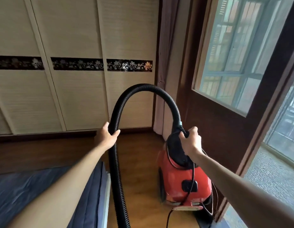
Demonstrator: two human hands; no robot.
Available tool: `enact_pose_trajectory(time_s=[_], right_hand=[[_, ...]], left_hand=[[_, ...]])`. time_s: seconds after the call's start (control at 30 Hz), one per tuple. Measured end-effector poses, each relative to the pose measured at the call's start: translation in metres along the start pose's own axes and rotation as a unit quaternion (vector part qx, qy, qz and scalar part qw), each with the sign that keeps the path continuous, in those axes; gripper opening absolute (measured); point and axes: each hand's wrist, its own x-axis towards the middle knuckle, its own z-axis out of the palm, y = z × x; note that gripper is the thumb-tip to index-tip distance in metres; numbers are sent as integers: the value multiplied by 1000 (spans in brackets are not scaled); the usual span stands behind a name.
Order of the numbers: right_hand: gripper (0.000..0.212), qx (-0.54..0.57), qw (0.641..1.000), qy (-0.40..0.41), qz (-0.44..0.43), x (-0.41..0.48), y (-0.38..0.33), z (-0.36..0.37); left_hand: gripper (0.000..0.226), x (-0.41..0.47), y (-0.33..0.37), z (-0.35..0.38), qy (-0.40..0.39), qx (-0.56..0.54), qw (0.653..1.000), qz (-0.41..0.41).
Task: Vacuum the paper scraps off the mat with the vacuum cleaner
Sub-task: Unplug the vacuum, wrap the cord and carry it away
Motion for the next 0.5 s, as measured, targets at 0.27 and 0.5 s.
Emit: enact_pose_trajectory(time_s=[0.27, 0.5], right_hand=[[32, -7, 1000, 17, 5, 85, -17, 64], [32, -6, 1000, 6, -4, 173, -32, 130]], left_hand=[[68, 105, -21, 35, -41, -8, 999, -10], [66, 199, -32, 75, -34, -6, 999, -22]])
